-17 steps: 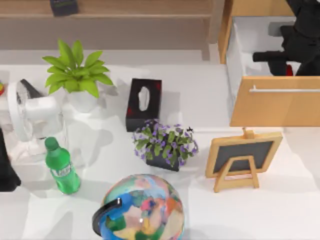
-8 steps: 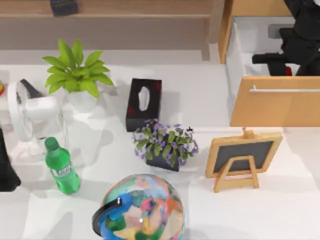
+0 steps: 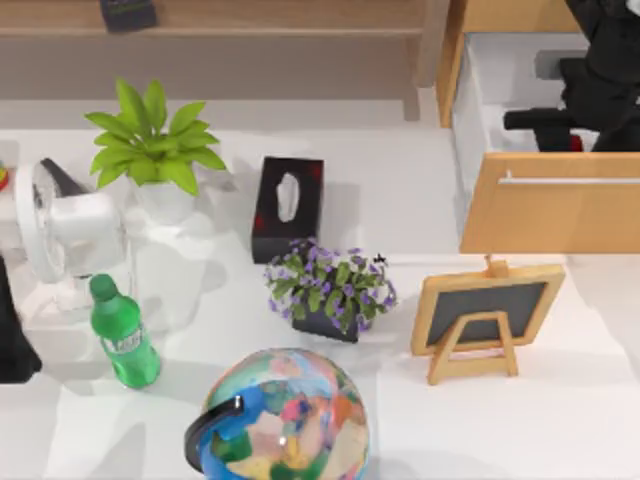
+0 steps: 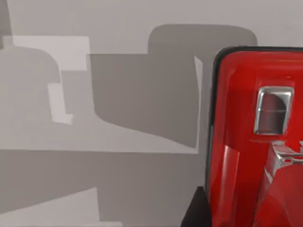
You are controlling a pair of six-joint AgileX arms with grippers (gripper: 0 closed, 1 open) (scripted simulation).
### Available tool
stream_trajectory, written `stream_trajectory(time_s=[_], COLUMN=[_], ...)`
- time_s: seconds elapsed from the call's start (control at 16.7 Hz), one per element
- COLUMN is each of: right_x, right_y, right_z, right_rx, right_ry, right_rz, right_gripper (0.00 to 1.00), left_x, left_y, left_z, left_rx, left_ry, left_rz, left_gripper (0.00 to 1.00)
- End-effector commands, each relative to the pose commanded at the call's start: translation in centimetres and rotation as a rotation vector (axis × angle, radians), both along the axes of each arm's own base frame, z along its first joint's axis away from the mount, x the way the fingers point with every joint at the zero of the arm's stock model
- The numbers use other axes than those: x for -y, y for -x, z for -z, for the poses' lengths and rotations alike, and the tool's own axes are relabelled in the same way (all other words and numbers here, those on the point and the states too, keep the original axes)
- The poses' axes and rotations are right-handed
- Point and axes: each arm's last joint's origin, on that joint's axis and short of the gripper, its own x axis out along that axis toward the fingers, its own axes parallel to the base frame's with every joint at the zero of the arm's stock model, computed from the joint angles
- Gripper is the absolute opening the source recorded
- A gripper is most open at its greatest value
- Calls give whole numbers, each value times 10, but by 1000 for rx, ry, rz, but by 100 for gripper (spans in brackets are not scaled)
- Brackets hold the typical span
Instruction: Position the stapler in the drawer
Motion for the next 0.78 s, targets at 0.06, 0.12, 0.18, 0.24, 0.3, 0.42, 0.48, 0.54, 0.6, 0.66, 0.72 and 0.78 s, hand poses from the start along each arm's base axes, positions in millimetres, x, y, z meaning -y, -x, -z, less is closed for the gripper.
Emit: stream_trajectory(time_s=[0.06,0.12,0.18,0.24,0.3,0.42,0.48,0.54,0.6,0.66,0.72,0.78], right_x=[0,0,0,0,0,0,0,0,0,0,0,0], right_y=[0,0,0,0,0,0,0,0,0,0,0,0], right_z=[0,0,0,0,0,0,0,0,0,0,0,0], right_rx=[0,0,0,0,0,0,0,0,0,0,0,0], right_ry=[0,0,0,0,0,0,0,0,0,0,0,0], right_rz=[0,0,0,0,0,0,0,0,0,0,0,0], right_gripper=[30,38,45,53,60,75,83,90,98,100,100,100], left_x=[0,0,0,0,0,0,0,0,0,0,0,0], left_y=[0,0,0,0,0,0,0,0,0,0,0,0], left_z=[0,0,0,0,0,0,0,0,0,0,0,0], left_rx=[0,0,0,0,0,0,0,0,0,0,0,0], left_ry=[0,0,0,0,0,0,0,0,0,0,0,0], left_rz=[0,0,0,0,0,0,0,0,0,0,0,0], left_gripper=[100,100,100,100,100,100,100,100,100,100,100,100])
